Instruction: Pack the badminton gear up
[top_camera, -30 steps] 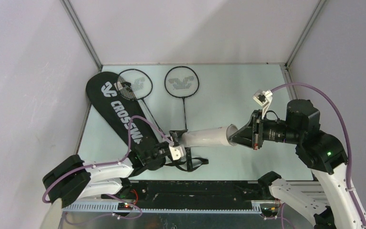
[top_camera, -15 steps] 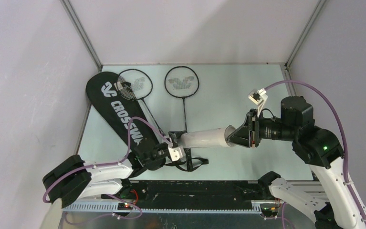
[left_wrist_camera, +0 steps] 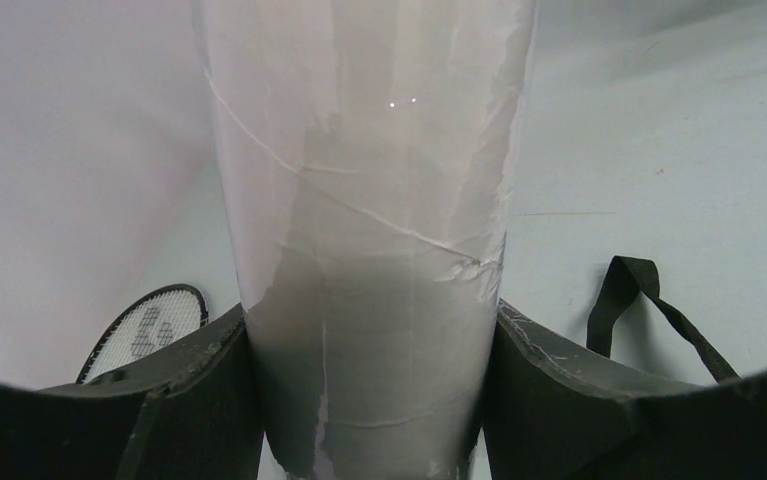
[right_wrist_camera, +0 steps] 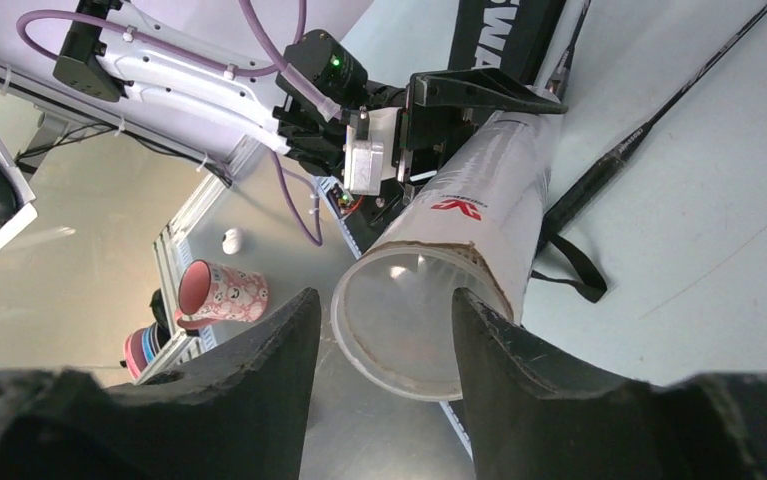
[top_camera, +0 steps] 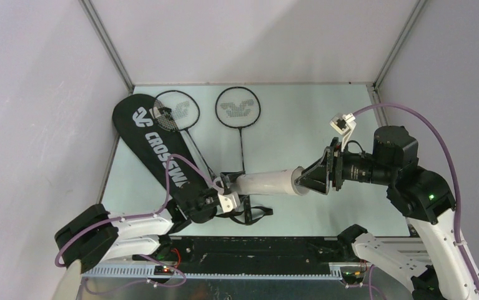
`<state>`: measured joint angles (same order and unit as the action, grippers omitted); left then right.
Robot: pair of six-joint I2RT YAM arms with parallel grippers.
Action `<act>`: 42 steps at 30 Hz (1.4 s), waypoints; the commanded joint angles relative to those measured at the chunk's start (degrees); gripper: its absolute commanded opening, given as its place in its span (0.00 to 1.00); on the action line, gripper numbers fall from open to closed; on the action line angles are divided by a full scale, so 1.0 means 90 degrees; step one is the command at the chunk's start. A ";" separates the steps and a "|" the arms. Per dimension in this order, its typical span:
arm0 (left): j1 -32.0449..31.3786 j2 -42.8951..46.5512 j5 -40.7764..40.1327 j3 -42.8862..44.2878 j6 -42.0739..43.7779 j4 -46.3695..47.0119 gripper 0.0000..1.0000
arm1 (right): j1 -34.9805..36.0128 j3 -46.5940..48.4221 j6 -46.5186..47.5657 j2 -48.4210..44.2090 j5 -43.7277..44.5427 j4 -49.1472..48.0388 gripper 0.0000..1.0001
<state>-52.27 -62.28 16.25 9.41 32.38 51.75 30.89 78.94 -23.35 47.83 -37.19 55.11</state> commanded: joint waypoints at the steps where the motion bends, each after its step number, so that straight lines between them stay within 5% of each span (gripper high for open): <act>1: -0.0030 0.0172 0.0195 0.0043 -0.0071 0.0561 0.00 | 0.0034 0.0210 0.0045 0.0041 -0.0046 -0.0267 0.56; 18: -0.0017 0.0255 0.0059 -0.0003 -0.0325 0.0766 0.00 | 0.1048 -0.0118 -0.0094 0.0057 0.0565 -0.0425 0.62; 42: -0.0014 0.0457 0.0195 0.0015 -0.0649 0.0767 0.00 | 0.1485 -0.0720 -0.0046 0.0070 0.1040 -0.1036 0.63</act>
<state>-51.75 -60.12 15.00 8.38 28.47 49.95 43.48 74.13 -24.40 47.11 -30.24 44.16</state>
